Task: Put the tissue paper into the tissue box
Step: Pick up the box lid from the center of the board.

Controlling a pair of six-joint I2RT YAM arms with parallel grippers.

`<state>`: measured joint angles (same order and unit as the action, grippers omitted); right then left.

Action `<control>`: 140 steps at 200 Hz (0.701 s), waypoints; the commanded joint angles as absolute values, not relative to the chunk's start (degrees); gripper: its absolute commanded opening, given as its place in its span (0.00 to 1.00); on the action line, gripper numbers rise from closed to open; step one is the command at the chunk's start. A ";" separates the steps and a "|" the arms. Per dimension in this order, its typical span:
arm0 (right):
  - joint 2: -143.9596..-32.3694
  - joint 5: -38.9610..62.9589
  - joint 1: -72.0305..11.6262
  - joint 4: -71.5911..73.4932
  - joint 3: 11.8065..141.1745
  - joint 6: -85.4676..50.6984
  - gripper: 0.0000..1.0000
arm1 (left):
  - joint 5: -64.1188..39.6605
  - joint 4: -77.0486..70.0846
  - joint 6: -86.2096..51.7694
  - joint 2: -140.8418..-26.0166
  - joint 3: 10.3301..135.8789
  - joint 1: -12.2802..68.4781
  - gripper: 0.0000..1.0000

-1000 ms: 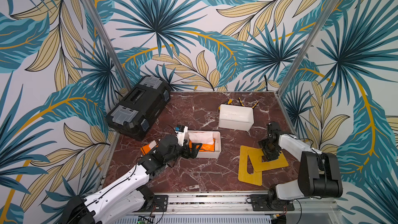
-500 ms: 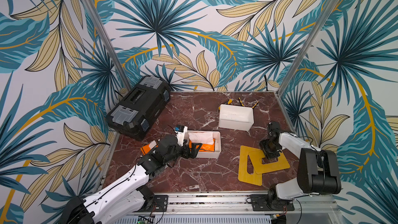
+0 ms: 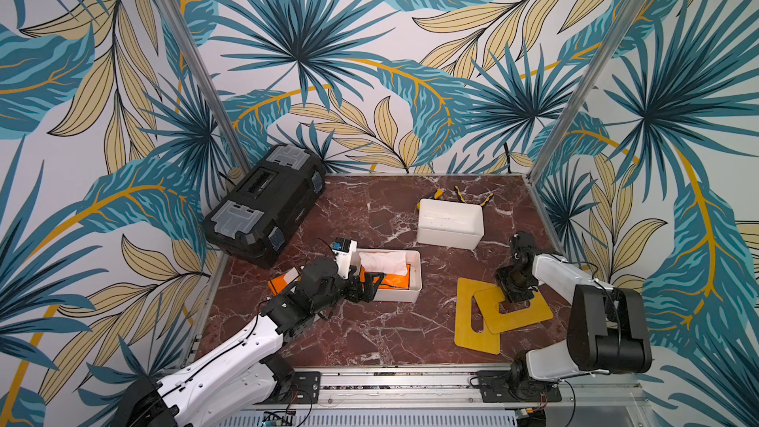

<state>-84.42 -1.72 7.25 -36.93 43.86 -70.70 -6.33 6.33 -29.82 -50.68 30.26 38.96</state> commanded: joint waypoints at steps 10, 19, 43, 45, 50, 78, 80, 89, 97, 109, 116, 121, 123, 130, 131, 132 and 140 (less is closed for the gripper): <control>-79.96 0.76 7.12 -33.58 42.61 -70.00 0.32 | -5.53 6.80 -29.34 -49.99 29.79 39.11 1.00; -78.72 0.73 7.11 -33.99 42.54 -69.79 0.31 | -5.58 6.70 -29.40 -49.93 29.71 39.11 1.00; -76.21 1.68 7.08 -34.63 42.39 -68.96 0.29 | -5.64 6.67 -29.53 -50.03 29.71 39.11 1.00; -76.07 1.80 7.11 -34.63 42.37 -68.83 0.29 | -5.63 6.63 -29.58 -50.01 29.71 39.11 1.00; -75.71 2.29 7.12 -34.42 42.29 -68.62 0.29 | -5.64 6.60 -29.62 -50.03 29.71 39.11 1.00; -74.03 4.19 7.03 -34.19 41.92 -67.15 0.25 | -6.25 6.05 -29.97 -50.14 29.75 39.11 1.00; -73.88 4.30 7.08 -34.21 41.90 -67.04 0.24 | -6.38 5.93 -29.97 -50.22 29.72 39.11 1.00; -73.19 4.55 7.03 -34.14 41.77 -66.59 0.23 | -7.10 5.58 -29.97 -50.34 29.79 39.11 1.00; -72.52 4.97 7.03 -34.06 41.59 -66.23 0.23 | -8.05 4.97 -29.90 -50.57 29.95 39.11 1.00; -71.29 6.13 7.03 -33.46 41.10 -65.79 0.22 | -10.21 3.42 -29.65 -51.12 30.21 39.11 1.00; -70.50 7.13 7.04 -33.13 40.67 -65.82 0.22 | -11.89 2.28 -29.46 -51.69 30.44 39.11 1.00; -69.90 7.93 6.95 -32.57 40.25 -65.87 0.22 | -12.98 1.49 -29.44 -52.17 30.70 39.16 1.00; -69.66 8.27 6.95 -32.31 40.12 -65.91 0.22 | -13.40 1.21 -29.42 -52.48 30.86 39.19 1.00; -68.74 9.33 6.86 -31.64 39.53 -66.29 0.22 | -14.79 0.23 -29.37 -53.45 31.46 39.32 1.00; -68.60 9.46 6.81 -31.55 39.45 -66.33 0.21 | -14.95 0.16 -29.32 -53.62 31.60 39.35 1.00; -68.49 9.61 6.79 -31.46 39.37 -66.39 0.21 | -15.12 0.04 -29.34 -53.79 31.71 39.41 1.00; -67.41 10.48 6.55 -30.73 38.74 -66.84 0.21 | -15.87 -0.48 -29.05 -55.42 32.96 40.09 1.00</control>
<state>-70.28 6.42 7.16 -32.95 40.97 -66.59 -10.83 3.66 -29.98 -52.40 30.30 39.07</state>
